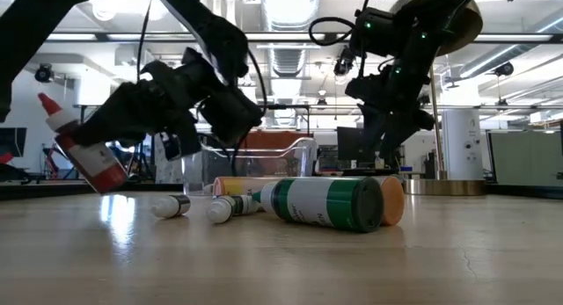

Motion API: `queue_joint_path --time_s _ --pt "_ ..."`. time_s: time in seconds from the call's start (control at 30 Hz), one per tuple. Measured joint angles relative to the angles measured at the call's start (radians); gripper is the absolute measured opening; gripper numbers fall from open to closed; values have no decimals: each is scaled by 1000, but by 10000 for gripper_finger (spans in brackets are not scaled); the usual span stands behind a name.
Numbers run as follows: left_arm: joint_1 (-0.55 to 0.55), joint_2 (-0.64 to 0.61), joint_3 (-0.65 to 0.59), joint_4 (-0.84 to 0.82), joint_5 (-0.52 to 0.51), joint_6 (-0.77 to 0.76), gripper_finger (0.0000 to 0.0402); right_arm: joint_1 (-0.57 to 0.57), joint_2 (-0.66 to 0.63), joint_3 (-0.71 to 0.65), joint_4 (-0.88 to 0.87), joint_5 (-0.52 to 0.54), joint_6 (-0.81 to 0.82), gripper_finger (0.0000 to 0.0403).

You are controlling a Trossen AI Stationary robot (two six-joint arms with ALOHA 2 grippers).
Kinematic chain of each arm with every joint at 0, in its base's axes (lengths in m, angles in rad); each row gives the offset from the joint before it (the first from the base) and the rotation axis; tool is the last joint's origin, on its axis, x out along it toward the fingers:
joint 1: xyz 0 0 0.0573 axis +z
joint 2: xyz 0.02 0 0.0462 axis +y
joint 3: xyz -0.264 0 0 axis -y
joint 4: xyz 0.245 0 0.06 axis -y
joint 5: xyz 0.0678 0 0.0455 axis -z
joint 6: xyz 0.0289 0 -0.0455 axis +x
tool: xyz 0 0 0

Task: Pick & Place food coloring
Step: Remove the large red food coloring bottle from the transparent bin to the table

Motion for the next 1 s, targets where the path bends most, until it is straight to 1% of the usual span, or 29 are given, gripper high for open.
queue_joint_path --time_s 0.1,0.23,0.5,0.93,1.0 --pt "-7 27 24 0 0 1 90 0 0 0 1 1 0 219" --pt "-21 42 22 0 13 0 90 0 0 0 2 1 -1 219" --pt "-49 0 17 -1 49 -31 99 0 0 0 4 2 -8 219" --pt "-56 -18 19 -1 49 -51 103 0 0 0 7 2 -11 219" --pt "-58 -18 19 -1 33 -57 103 0 0 0 7 2 -11 219"
